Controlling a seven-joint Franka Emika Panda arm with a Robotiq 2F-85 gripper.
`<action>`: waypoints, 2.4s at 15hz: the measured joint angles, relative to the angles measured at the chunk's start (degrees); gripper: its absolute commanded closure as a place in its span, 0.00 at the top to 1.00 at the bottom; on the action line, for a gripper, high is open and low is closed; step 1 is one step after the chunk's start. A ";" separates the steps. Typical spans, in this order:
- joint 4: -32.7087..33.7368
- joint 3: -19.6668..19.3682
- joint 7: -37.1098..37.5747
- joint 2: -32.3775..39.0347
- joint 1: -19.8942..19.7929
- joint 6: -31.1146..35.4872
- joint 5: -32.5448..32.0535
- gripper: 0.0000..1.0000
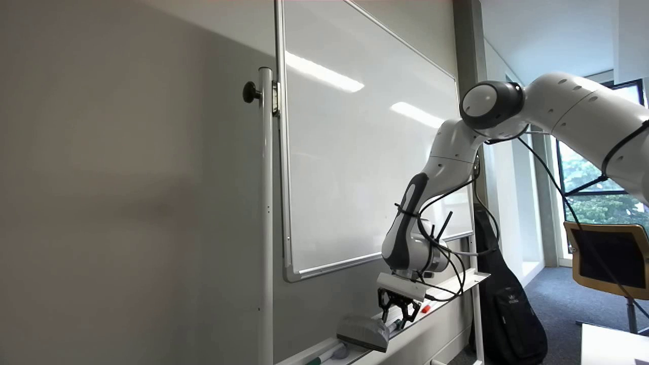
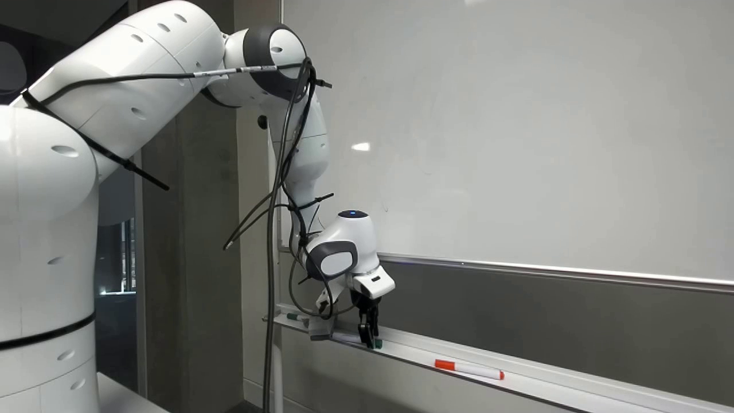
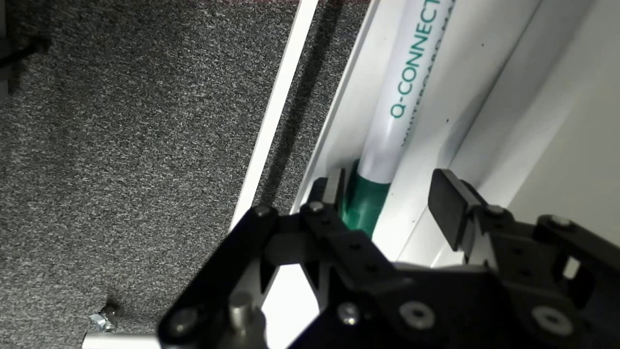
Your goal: Pick up the green marker and then put it back down
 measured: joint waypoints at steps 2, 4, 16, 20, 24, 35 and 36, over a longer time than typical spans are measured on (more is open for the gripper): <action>0.00 0.00 0.00 0.01 0.00 0.00 0.06 0.32; 0.00 0.00 0.00 0.08 0.00 0.00 0.21 0.20; 0.41 0.04 0.05 0.09 -0.02 0.00 0.71 0.05; 0.41 -0.54 0.05 0.01 0.01 0.06 0.75 0.05; 0.40 -2.84 0.05 -0.47 0.60 0.06 0.76 0.05; -0.96 -13.55 1.88 -6.10 6.57 -7.13 0.75 0.05; -1.20 -14.66 2.47 -7.02 7.19 -9.49 0.63 0.05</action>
